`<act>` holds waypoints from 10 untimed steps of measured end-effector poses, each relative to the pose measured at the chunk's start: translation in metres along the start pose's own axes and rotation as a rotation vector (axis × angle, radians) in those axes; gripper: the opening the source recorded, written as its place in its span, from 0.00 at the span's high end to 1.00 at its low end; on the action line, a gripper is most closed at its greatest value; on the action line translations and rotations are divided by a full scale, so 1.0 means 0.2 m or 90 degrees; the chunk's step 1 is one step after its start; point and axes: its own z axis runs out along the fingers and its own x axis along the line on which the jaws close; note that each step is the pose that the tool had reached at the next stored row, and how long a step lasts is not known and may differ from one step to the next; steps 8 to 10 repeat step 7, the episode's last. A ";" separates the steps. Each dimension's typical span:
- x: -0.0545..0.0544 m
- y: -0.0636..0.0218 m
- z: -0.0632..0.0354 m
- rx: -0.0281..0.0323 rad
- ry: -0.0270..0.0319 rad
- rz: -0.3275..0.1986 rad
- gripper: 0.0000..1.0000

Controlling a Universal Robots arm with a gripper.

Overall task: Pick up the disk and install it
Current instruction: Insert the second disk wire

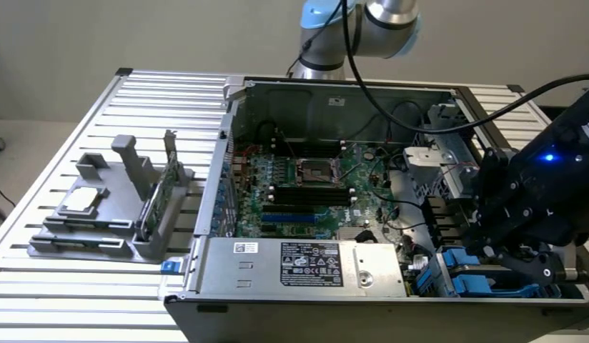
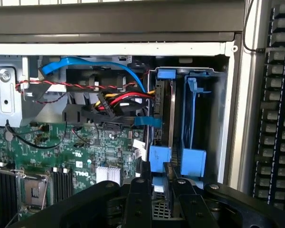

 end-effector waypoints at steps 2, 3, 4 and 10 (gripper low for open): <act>0.00 0.000 0.000 0.0000 0.0002 0.000 0.75; 0.00 0.000 0.000 0.0000 0.0002 0.000 0.75; 0.00 0.000 0.000 0.0001 0.0002 0.000 0.75; 0.00 0.000 0.000 0.0000 0.0002 0.000 0.75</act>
